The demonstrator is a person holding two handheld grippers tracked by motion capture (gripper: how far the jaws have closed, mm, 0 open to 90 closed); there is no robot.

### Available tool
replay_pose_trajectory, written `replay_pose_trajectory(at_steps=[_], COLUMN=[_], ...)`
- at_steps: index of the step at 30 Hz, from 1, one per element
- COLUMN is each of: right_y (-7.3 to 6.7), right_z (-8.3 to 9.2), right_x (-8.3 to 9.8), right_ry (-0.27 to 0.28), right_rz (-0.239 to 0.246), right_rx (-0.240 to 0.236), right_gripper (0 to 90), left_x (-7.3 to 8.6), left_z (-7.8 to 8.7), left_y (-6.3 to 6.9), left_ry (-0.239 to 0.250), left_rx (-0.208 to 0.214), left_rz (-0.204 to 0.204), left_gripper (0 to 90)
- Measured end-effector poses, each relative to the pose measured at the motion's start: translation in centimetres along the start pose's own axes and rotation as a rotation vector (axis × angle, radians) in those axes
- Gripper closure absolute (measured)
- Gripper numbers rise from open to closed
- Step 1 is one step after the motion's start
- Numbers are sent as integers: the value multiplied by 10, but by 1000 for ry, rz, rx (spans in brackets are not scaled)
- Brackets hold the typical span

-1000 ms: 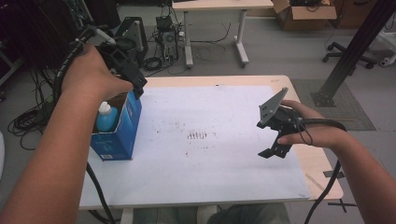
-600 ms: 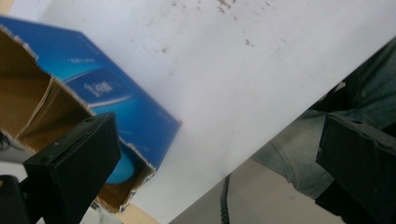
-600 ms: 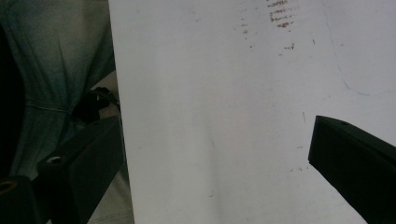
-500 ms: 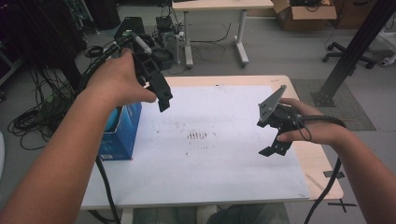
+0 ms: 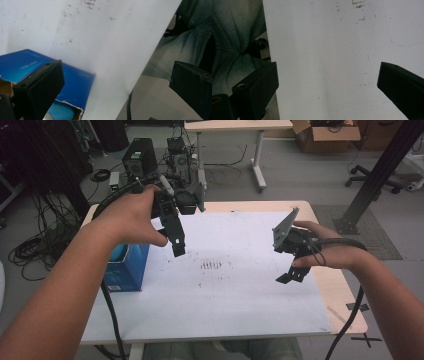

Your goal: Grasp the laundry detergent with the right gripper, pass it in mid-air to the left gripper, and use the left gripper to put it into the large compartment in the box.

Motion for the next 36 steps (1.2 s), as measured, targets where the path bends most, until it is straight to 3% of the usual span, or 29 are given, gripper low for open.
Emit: replay_pose_trajectory(at_steps=[4, 16, 36], right_y=[3, 10, 11], right_z=[-1, -1, -6], right_x=[0, 8, 6], right_ry=[-11, -43, -52], right_rz=[0, -16, -16], right_rx=[-5, -12, -20], right_gripper=[36, 37, 37], left_x=[-1, -4, -5], left_z=[-5, -22, -29], left_y=[2, 2, -4], left_ry=[-2, -35, -39], left_rx=[28, 81, 83], left_rz=[-62, -148, -170], left_gripper=[2, 2, 2])
Point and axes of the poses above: each handheld gripper's, and its own axes: z roughly backward along the jaws, x roughly out of its underside, y roughly to its right, the point moved 4 cm from there along -z, roughly forward along the jaws, and after that the axes turned 13 degrees about y, right-handed, at the moved point
